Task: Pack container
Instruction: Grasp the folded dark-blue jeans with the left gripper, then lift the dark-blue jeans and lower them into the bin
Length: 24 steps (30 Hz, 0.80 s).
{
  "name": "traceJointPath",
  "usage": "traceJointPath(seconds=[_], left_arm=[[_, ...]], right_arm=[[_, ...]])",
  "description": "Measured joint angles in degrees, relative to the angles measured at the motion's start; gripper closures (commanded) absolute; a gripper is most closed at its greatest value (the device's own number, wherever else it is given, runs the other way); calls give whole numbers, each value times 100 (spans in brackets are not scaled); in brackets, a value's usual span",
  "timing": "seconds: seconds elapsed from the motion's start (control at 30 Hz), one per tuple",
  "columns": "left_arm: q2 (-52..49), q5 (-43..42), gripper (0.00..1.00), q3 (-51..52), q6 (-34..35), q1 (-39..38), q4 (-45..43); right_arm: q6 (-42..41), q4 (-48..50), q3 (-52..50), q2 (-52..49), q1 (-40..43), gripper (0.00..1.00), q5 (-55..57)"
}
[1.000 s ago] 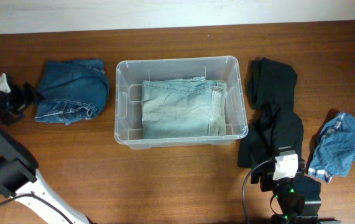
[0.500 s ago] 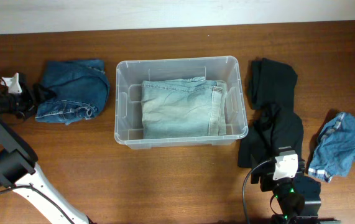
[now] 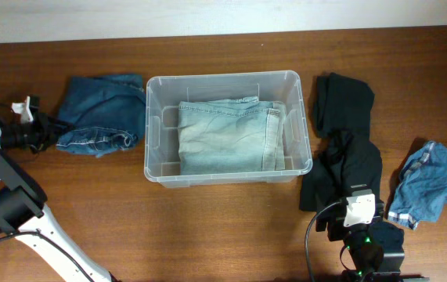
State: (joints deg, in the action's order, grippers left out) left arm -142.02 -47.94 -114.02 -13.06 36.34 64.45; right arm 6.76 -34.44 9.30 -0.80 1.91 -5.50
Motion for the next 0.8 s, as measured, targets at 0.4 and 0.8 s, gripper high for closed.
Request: traceJointPath(seconds=[0.4, 0.8], left_arm=[[2933, -549, 99, -87, -258, 35, 1119], [5149, -501, 99, -192, 962, -2540, 817]], right_arm=[[-7, 0, 0, 0, 0, 1, -2], [-11, 2, 0, 0, 0, 1, 0]])
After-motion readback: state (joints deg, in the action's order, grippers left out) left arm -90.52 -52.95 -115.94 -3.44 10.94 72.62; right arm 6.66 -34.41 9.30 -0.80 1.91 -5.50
